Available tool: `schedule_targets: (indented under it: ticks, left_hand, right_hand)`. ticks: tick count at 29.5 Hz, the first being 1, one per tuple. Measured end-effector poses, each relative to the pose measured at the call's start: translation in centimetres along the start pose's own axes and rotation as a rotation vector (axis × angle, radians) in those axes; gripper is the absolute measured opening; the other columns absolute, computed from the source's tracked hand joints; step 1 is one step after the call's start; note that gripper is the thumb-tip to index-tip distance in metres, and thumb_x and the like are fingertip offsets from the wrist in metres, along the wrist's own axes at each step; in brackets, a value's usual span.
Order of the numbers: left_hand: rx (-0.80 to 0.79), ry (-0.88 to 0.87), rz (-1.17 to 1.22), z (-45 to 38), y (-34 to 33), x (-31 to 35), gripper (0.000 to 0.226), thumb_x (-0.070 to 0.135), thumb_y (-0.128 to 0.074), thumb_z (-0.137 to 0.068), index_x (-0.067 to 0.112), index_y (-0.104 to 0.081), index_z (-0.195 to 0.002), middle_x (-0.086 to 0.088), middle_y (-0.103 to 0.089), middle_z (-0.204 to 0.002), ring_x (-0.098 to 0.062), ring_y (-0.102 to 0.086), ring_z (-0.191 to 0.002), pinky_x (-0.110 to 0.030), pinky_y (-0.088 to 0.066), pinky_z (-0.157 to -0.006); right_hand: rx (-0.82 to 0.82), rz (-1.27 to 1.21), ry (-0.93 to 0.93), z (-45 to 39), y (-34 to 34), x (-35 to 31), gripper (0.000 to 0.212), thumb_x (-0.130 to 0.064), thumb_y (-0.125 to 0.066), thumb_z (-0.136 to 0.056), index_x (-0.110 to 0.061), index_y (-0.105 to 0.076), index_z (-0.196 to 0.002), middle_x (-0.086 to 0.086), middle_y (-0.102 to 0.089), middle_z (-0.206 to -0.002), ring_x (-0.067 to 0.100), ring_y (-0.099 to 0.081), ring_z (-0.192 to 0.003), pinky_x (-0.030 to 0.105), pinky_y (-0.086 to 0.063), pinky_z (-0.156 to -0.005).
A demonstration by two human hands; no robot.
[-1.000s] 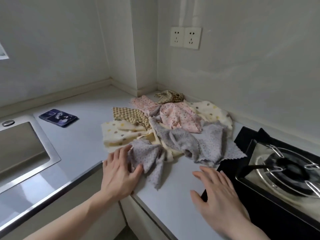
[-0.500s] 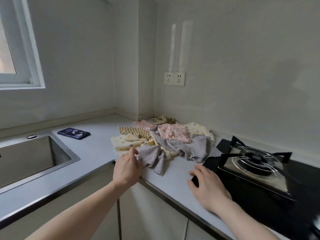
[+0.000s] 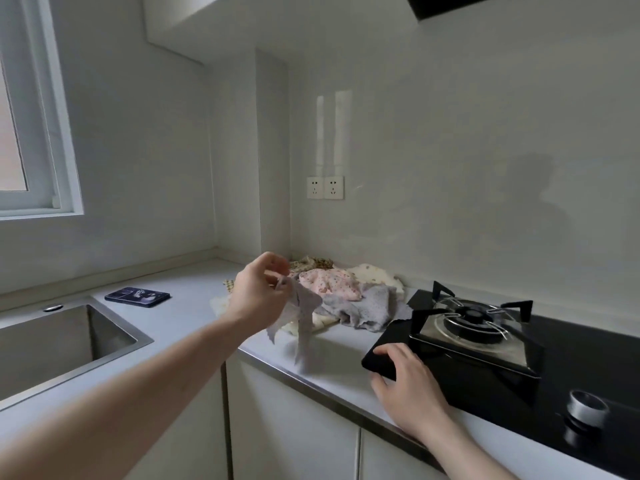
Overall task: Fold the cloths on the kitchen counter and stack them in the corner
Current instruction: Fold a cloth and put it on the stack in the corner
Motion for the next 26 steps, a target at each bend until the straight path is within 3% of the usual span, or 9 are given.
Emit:
schedule_targets:
  ticks: [4, 7, 9, 13, 15, 16, 19, 23, 26]
  left_hand:
    - [-0.037, -0.098, 0.026, -0.5, 0.5, 5.1, 0.024, 0.003, -0.071, -0.084, 0.026, -0.069, -0.092, 0.015, -0.07, -0.081, 0.005, -0.065, -0.066, -0.008, -0.047, -0.058]
    - [-0.098, -0.167, 0.041, -0.5, 0.5, 8.2, 0.022, 0.002, -0.072, -0.084, 0.021, -0.07, -0.095, 0.016, -0.072, -0.085, 0.007, -0.066, -0.067, -0.005, -0.047, -0.059]
    - [-0.13, -0.191, 0.052, -0.2, 0.3, 9.8, 0.022, 0.002, -0.072, -0.082, 0.02, -0.071, -0.094, 0.014, -0.074, -0.084, 0.004, -0.067, -0.069, -0.007, -0.048, -0.059]
    - [-0.198, -0.203, 0.078, 0.7, -0.3, 11.6, 0.023, 0.001, -0.07, -0.081, 0.021, -0.071, -0.093, 0.011, -0.078, -0.083, 0.001, -0.071, -0.075, -0.006, -0.047, -0.062]
    - [-0.251, -0.207, 0.088, 1.2, -0.6, 12.1, 0.023, 0.002, -0.07, -0.083, 0.021, -0.071, -0.096, 0.012, -0.079, -0.084, 0.002, -0.071, -0.077, -0.005, -0.048, -0.063]
    - [-0.275, -0.213, 0.088, 1.5, -0.8, 12.3, 0.023, 0.003, -0.071, -0.084, 0.021, -0.071, -0.098, 0.012, -0.079, -0.085, 0.002, -0.072, -0.079, -0.005, -0.048, -0.064]
    - [-0.304, -0.234, 0.065, 1.9, -0.4, 12.6, 0.025, 0.002, -0.07, -0.085, 0.022, -0.071, -0.1, 0.015, -0.079, -0.086, 0.0, -0.071, -0.08, -0.006, -0.05, -0.067]
    - [-0.281, -0.244, 0.003, 2.4, 0.7, 12.3, 0.036, -0.006, -0.058, -0.083, 0.025, -0.071, -0.096, 0.015, -0.077, -0.088, 0.003, -0.066, -0.07, -0.008, -0.05, -0.063]
    - [-0.281, -0.214, -0.018, 2.9, 1.2, 11.7, 0.038, -0.006, -0.054, -0.086, 0.025, -0.072, -0.098, 0.016, -0.076, -0.091, 0.007, -0.064, -0.065, -0.009, -0.049, -0.06]
  right_hand:
    - [-0.018, -0.139, -0.05, 0.6, 0.0, -0.2, 0.03, -0.045, -0.069, -0.089, -0.038, -0.06, -0.117, -0.023, -0.058, -0.116, -0.001, -0.057, -0.111, 0.023, -0.047, -0.095]
    - [-0.016, -0.565, -0.202, 0.9, 0.9, -2.0, 0.032, -0.047, -0.073, -0.09, -0.039, -0.058, -0.116, -0.014, -0.063, -0.119, 0.003, -0.062, -0.108, 0.025, -0.048, -0.092]
    - [-0.001, -0.756, -0.192, 1.1, 2.6, -4.7, 0.039, -0.052, -0.072, -0.087, -0.037, -0.057, -0.12, -0.01, -0.063, -0.12, 0.006, -0.063, -0.107, 0.026, -0.05, -0.089]
    - [-0.057, -0.814, -0.126, 1.4, 5.6, -8.8, 0.064, -0.072, -0.067, -0.075, -0.033, -0.058, -0.124, -0.012, -0.066, -0.119, 0.002, -0.065, -0.104, 0.021, -0.052, -0.081]
    - [-0.034, -0.833, -0.177, 1.3, 6.7, -9.2, 0.066, -0.079, -0.066, -0.075, -0.031, -0.062, -0.121, -0.012, -0.071, -0.114, 0.006, -0.068, -0.105, 0.026, -0.054, -0.084]
    - [-0.014, -0.843, -0.214, 1.2, 7.2, -8.9, 0.055, -0.072, -0.068, -0.081, -0.031, -0.065, -0.117, -0.012, -0.073, -0.111, 0.009, -0.069, -0.104, 0.029, -0.055, -0.086]
    - [0.054, -0.815, -0.287, 0.9, 8.6, -7.7, 0.009, -0.026, -0.069, -0.093, -0.024, -0.075, -0.099, -0.004, -0.077, -0.099, 0.017, -0.07, -0.098, 0.034, -0.056, -0.087]
    - [0.102, -0.86, -0.371, 1.0, 9.8, -5.8, 0.017, -0.016, -0.063, -0.088, -0.021, -0.079, -0.084, 0.005, -0.077, -0.098, 0.02, -0.068, -0.095, 0.039, -0.053, -0.089]
    - [0.1, -0.886, -0.405, 1.3, 10.6, -5.0, 0.029, -0.012, -0.055, -0.092, -0.023, -0.082, -0.088, -0.001, -0.079, -0.1, 0.02, -0.068, -0.1, 0.041, -0.053, -0.095]
Point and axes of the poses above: each hand's wrist, its own z-axis away from the middle knuckle, its own y-axis out of the back of the hand, x = y × z, the point moved 7 cm from there along -z, towards the middle knuckle
